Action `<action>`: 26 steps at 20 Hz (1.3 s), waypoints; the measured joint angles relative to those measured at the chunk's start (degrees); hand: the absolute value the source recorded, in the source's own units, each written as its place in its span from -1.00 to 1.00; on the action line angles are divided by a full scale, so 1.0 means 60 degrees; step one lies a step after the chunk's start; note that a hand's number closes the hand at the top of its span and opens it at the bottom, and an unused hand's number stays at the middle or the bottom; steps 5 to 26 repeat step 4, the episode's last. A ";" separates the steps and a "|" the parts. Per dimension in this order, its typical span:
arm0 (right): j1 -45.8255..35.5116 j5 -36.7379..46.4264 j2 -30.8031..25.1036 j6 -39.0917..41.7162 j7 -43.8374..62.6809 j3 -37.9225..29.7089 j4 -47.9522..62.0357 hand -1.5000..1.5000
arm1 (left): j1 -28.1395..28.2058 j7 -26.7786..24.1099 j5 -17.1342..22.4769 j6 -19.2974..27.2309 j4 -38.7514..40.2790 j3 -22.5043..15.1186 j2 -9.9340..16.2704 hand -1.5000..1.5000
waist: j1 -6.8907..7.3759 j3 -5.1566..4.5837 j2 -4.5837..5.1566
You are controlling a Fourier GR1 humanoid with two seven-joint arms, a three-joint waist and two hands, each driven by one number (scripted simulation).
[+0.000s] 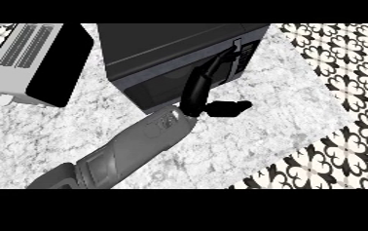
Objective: Pick up the milk, place it into the microwave and close the microwave
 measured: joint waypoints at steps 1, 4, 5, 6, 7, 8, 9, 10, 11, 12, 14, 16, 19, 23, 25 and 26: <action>0.0014 -0.0018 -0.0022 -0.0015 0.0011 -0.0029 0.0006 -1.00 | -0.0069 0.0079 -0.0047 0.0064 0.0055 -0.0045 -0.0007 -1.00 | 0.0038 0.0006 -0.0019; 0.0069 -0.0101 -0.0078 -0.0035 0.0040 -0.0099 0.0002 -1.00 | -0.0284 0.0351 -0.0141 0.0219 0.0249 -0.0171 -0.0080 -1.00 | 0.0150 0.0010 -0.0066; 0.0069 -0.0101 -0.0078 -0.0035 0.0040 -0.0099 0.0002 -1.00 | -0.0284 0.0351 -0.0141 0.0219 0.0249 -0.0171 -0.0080 -1.00 | 0.0150 0.0010 -0.0066; 0.0069 -0.0101 -0.0078 -0.0035 0.0040 -0.0099 0.0002 -1.00 | -0.0284 0.0351 -0.0141 0.0219 0.0249 -0.0171 -0.0080 -1.00 | 0.0150 0.0010 -0.0066; 0.0069 -0.0101 -0.0078 -0.0035 0.0040 -0.0099 0.0002 -1.00 | -0.0284 0.0351 -0.0141 0.0219 0.0249 -0.0171 -0.0080 -1.00 | 0.0150 0.0010 -0.0066; 0.0069 -0.0101 -0.0078 -0.0035 0.0040 -0.0099 0.0002 -1.00 | -0.0284 0.0351 -0.0141 0.0219 0.0249 -0.0171 -0.0080 -1.00 | 0.0150 0.0010 -0.0066; 0.0069 -0.0101 -0.0078 -0.0035 0.0040 -0.0099 0.0002 -1.00 | -0.0284 0.0351 -0.0141 0.0219 0.0249 -0.0171 -0.0080 -1.00 | 0.0150 0.0010 -0.0066; 0.0069 -0.0101 -0.0078 -0.0035 0.0040 -0.0099 0.0002 -1.00 | -0.0284 0.0351 -0.0141 0.0219 0.0249 -0.0171 -0.0080 -1.00 | 0.0150 0.0010 -0.0066; 0.0069 -0.0101 -0.0078 -0.0035 0.0040 -0.0099 0.0002 -1.00 | -0.0284 0.0351 -0.0141 0.0219 0.0249 -0.0171 -0.0080 -1.00 | 0.0150 0.0010 -0.0066; 0.0069 -0.0101 -0.0078 -0.0035 0.0040 -0.0099 0.0002 -1.00 | -0.0284 0.0351 -0.0141 0.0219 0.0249 -0.0171 -0.0080 -1.00 | 0.0150 0.0010 -0.0066; 0.0069 -0.0101 -0.0078 -0.0035 0.0040 -0.0099 0.0002 -1.00 | -0.0284 0.0351 -0.0141 0.0219 0.0249 -0.0171 -0.0080 -1.00 | 0.0150 0.0010 -0.0066; 0.0069 -0.0101 -0.0078 -0.0035 0.0040 -0.0099 0.0002 -1.00 | -0.0284 0.0351 -0.0141 0.0219 0.0249 -0.0171 -0.0080 -1.00 | 0.0150 0.0010 -0.0066; 0.0069 -0.0101 -0.0078 -0.0035 0.0040 -0.0099 0.0002 -1.00 | -0.0284 0.0351 -0.0141 0.0219 0.0249 -0.0171 -0.0080 -1.00 | 0.0150 0.0010 -0.0066; 0.0069 -0.0101 -0.0078 -0.0035 0.0040 -0.0099 0.0002 -1.00 | -0.0284 0.0351 -0.0141 0.0219 0.0249 -0.0171 -0.0080 -1.00 | 0.0150 0.0010 -0.0066; 0.0069 -0.0101 -0.0078 -0.0035 0.0040 -0.0099 0.0002 -1.00 | -0.0284 0.0351 -0.0141 0.0219 0.0249 -0.0171 -0.0080 -1.00 | 0.0150 0.0010 -0.0066; 0.0069 -0.0101 -0.0078 -0.0035 0.0040 -0.0099 0.0002 -1.00 | -0.0284 0.0351 -0.0141 0.0219 0.0249 -0.0171 -0.0080 -1.00 | 0.0150 0.0010 -0.0066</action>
